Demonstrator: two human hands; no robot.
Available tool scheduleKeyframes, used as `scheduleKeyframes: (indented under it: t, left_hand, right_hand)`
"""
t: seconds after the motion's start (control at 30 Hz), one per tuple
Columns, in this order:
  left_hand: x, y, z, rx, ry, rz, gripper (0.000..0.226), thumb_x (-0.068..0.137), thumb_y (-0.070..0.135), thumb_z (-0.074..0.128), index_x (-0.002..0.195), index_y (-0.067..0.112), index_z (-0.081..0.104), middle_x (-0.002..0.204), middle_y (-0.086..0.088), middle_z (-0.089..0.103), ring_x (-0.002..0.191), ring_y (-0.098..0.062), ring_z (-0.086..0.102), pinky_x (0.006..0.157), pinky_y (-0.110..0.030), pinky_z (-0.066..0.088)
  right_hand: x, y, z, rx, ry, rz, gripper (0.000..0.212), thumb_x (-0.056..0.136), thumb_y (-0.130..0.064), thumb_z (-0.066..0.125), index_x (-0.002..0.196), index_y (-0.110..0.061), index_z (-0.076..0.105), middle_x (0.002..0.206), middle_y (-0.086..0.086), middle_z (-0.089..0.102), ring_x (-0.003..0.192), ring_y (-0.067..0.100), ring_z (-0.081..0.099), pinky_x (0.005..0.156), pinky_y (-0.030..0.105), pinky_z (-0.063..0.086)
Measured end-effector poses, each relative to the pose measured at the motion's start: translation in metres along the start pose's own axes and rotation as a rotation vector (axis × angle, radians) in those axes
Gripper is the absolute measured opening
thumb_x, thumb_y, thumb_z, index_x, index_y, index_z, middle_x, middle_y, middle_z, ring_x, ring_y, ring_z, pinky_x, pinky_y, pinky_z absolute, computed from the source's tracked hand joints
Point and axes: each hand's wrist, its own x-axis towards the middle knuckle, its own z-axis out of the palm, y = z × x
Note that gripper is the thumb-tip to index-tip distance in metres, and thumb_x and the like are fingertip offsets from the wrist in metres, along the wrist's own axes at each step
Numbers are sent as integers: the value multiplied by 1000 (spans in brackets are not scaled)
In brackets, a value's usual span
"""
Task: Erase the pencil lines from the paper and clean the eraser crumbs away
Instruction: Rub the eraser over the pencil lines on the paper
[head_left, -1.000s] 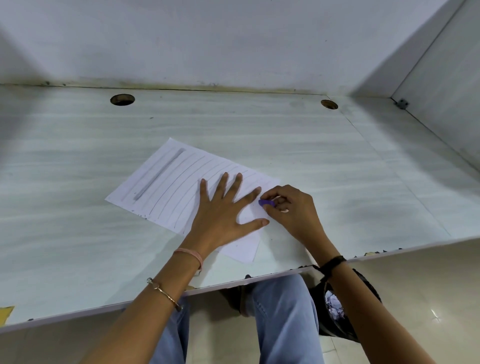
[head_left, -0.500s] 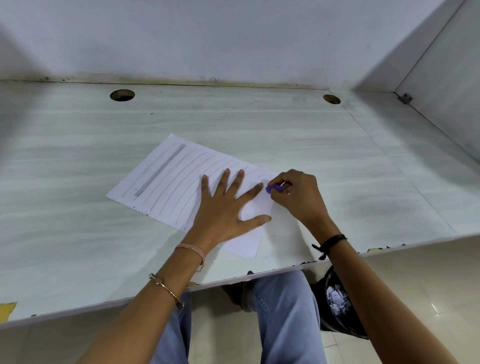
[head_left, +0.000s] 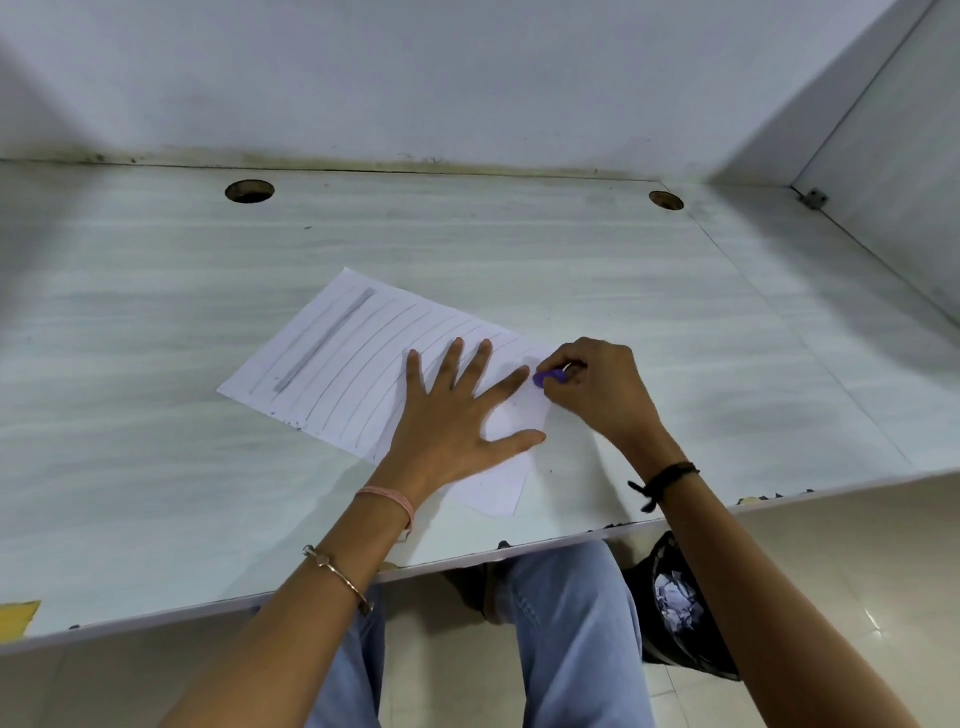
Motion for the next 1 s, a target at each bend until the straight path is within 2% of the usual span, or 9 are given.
scheduleKeyframes:
  t: [0.17, 0.3, 0.43, 0.57, 0.63, 0.73, 0.83, 0.93, 1.0]
  left_hand:
    - [0, 1, -1, 12, -16, -6, 89, 70, 90, 3, 149, 51, -9, 163, 2, -19, 149, -27, -19, 113, -65, -13]
    - [1, 0, -1, 3, -12, -5, 92, 67, 90, -4, 149, 51, -9, 163, 2, -18, 149, -27, -19, 113, -65, -12]
    - [-1, 1, -3, 23, -23, -9, 87, 75, 91, 9, 150, 51, -9, 162, 2, -19, 149, -27, -20, 112, -64, -16]
    - [0, 0, -1, 22, -14, 0, 91, 67, 89, -5, 150, 51, -11, 163, 1, -17, 149, -27, -18, 113, -66, -11]
    - [0, 0, -3, 8, -23, -5, 90, 69, 90, -3, 150, 52, -10, 163, 2, -17, 149, -27, -19, 113, -66, -11]
    - [-3, 2, -9, -22, -56, -25, 79, 80, 85, 12, 151, 52, -1, 164, 5, -15, 149, -24, -19, 112, -65, -14]
    - [-3, 3, -14, -36, -53, -46, 71, 85, 79, 11, 150, 51, 15, 165, 5, 1, 151, -24, -8, 110, -68, -9]
    - [4, 6, -16, -27, 48, -20, 71, 85, 80, 16, 143, 44, 38, 156, -1, 26, 150, -26, 5, 112, -67, -2]
    - [9, 9, -11, -64, 70, -1, 61, 92, 69, 29, 142, 37, 41, 157, 0, 24, 151, -23, 0, 113, -66, -3]
  right_hand:
    - [-9, -3, 3, -13, -153, -81, 16, 71, -3, 70, 82, -13, 76, 75, -4, 64, 61, 4, 55, 60, 11, 41]
    - [0, 3, 0, 3, -13, -15, 15, 73, -1, 69, 82, -11, 75, 79, -1, 65, 65, 7, 57, 61, 15, 42]
    - [-11, -1, 4, 37, -164, -82, 16, 72, -2, 71, 82, -13, 76, 76, -3, 66, 65, 6, 57, 62, 10, 44]
    - [5, 14, 0, 128, 50, 46, 15, 75, 1, 69, 81, -11, 74, 77, -3, 65, 61, 1, 57, 60, 5, 42]
    - [7, 19, 2, 162, 61, 89, 14, 77, -1, 69, 81, -13, 73, 81, -1, 70, 65, 2, 60, 62, 5, 44]
    - [-4, 28, 2, 387, 73, 187, 7, 82, -6, 69, 84, -11, 73, 84, -2, 73, 71, 10, 62, 70, 15, 49]
    - [-11, 33, 0, 555, 155, 231, 6, 85, -10, 67, 89, -9, 71, 85, 0, 71, 68, 11, 60, 72, 25, 51]
    - [-13, 31, 3, 515, 136, 216, 7, 86, -9, 66, 91, -9, 70, 90, 2, 72, 71, 9, 62, 73, 20, 50]
    - [-14, 31, 2, 511, 112, 201, 9, 86, -6, 65, 92, -9, 70, 92, 1, 72, 76, 6, 64, 74, 17, 50]
